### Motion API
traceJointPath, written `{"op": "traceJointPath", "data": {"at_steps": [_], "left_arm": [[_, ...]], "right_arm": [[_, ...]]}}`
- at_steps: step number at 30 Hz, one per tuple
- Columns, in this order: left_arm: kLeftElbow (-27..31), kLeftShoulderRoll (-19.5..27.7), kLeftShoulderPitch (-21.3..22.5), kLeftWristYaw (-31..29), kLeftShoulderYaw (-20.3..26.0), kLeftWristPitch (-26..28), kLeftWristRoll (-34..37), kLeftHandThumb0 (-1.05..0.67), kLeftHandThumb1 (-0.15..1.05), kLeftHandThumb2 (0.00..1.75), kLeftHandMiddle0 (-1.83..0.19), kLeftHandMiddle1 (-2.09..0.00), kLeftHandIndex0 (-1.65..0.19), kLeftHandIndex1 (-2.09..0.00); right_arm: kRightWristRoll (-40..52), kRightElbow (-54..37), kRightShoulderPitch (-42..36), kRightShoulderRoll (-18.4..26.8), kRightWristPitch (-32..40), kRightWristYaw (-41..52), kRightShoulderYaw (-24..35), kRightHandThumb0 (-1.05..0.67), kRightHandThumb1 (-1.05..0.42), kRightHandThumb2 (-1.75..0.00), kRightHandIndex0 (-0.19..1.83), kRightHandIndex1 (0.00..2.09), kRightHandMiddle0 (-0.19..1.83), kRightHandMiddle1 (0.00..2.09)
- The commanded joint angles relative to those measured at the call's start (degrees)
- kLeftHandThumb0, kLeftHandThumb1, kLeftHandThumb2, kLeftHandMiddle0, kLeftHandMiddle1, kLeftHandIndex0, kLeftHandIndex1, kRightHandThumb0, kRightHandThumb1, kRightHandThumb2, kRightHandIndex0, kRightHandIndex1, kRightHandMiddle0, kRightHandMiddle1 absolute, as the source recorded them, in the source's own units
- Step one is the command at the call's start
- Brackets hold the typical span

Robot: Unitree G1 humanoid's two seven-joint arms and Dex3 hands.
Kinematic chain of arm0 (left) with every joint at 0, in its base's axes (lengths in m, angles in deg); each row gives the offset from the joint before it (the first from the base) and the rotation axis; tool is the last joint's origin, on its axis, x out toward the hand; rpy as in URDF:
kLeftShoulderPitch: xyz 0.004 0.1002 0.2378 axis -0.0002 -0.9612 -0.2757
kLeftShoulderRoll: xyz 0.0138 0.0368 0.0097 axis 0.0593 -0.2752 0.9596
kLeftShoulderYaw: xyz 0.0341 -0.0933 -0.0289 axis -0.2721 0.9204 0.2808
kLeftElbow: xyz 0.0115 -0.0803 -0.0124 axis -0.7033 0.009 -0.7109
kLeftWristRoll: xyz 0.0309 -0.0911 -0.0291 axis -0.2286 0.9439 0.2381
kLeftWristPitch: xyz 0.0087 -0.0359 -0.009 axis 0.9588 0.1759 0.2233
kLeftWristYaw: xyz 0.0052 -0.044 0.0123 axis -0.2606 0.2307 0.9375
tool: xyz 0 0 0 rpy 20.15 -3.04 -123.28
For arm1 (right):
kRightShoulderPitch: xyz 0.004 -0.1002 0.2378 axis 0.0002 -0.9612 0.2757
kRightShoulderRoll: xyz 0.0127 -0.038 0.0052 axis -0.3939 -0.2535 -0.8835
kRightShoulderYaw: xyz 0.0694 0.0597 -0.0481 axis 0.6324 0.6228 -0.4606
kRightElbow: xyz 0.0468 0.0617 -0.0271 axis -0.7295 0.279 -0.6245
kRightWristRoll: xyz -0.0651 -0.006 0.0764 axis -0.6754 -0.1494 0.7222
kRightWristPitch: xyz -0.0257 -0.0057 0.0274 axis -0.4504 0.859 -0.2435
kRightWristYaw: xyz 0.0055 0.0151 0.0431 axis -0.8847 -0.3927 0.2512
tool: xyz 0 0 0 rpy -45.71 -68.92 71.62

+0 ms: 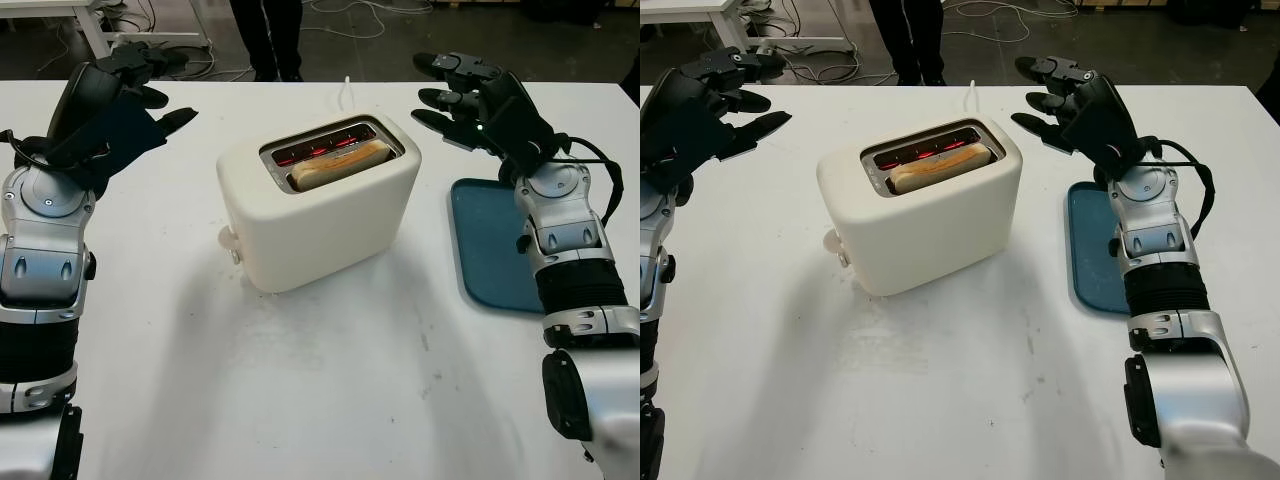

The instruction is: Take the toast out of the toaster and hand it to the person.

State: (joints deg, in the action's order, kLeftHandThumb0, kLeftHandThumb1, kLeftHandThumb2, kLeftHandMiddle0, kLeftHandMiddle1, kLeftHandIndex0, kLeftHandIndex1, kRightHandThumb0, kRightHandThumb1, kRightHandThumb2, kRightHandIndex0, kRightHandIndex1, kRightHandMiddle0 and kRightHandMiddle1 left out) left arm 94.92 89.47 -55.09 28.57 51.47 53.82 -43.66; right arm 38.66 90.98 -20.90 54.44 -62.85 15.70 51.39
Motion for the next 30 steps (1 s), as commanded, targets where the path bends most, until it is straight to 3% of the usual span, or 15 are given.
{"op": "traceJointPath", "data": {"at_steps": [1, 30], "left_arm": [[-0.3, 0.2, 0.7, 0.1, 0.2, -0.5, -0.3, -0.49, 0.92, 0.18, -0.23, -0.90, -0.44, -0.34], [-0.1, 0.6, 0.7, 0.1, 0.0, 0.0, -0.9, -0.49, 0.92, 0.18, -0.23, -0.89, -0.44, -0.34]], "right_arm": [[0.4, -0.3, -0.4, 0.1, 0.9, 0.2, 0.1, -0.42, -0.92, -0.14, 0.53, 0.00, 0.50, 0.00], [0.0, 0.1, -0.3, 0.3, 0.3, 0.1, 0.0, -0.40, -0.92, -0.15, 0.54, 0.00, 0.50, 0.00]]}}
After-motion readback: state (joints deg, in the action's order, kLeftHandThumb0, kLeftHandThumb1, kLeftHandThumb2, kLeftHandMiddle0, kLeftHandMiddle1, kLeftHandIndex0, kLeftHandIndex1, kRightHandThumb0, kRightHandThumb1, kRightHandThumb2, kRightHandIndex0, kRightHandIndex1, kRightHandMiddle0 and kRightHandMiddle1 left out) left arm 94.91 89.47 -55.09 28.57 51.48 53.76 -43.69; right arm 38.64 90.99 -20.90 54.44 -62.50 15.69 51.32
